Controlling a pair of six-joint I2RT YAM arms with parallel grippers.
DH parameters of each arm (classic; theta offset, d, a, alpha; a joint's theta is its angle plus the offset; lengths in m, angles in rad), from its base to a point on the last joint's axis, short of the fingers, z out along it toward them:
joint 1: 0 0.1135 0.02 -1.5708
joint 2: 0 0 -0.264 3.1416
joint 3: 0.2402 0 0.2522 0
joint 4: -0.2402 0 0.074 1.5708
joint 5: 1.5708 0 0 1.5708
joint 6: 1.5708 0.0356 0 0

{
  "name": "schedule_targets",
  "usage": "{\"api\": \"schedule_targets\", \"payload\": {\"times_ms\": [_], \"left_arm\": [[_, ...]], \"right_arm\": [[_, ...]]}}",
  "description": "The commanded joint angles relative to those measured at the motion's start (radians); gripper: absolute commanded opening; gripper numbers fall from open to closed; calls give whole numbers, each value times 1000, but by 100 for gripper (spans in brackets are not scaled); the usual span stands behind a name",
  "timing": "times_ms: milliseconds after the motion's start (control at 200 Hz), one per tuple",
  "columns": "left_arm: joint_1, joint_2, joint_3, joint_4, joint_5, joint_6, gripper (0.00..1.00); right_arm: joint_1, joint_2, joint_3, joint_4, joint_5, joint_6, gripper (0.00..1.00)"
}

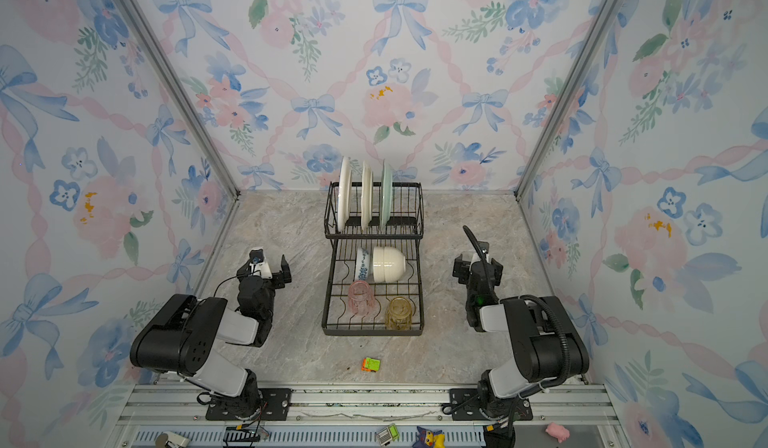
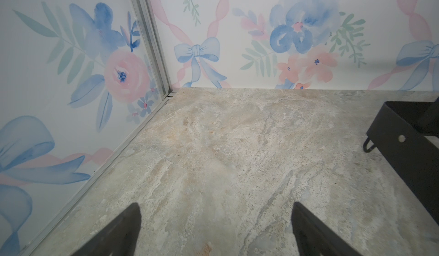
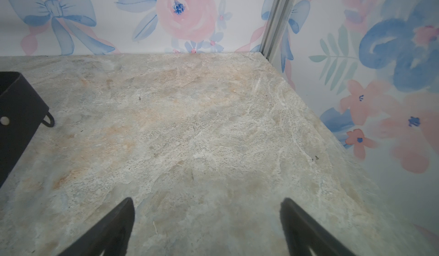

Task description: Unload the mixed dishes from the dish rack

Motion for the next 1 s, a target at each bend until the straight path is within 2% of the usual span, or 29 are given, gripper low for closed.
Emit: {"api": "schedule_targets", "payload": {"times_ms": [0,280,360,480,630,995], "left_arm": [[9,8,12,-13,20,3,98],[11,6,12,-15,21,2,98],[10,5,8,-11,22,2,98],[-10,-19,3,-12,-37,9,98],[-10,-24,-9,3,-33,10,98],[10,-26,36,-80,-10,-6,98]], "right_arm": [[-17,8,19,15,-27,-1,97],[-19,8,19,17,-23,-3,97],[-12,-9,20,3,46,15,97],[-8,-18,13,6,46,8,97],[29,-17,25,-6,77,-26,97],[15,-18,33,-26,57,-14,97]]}}
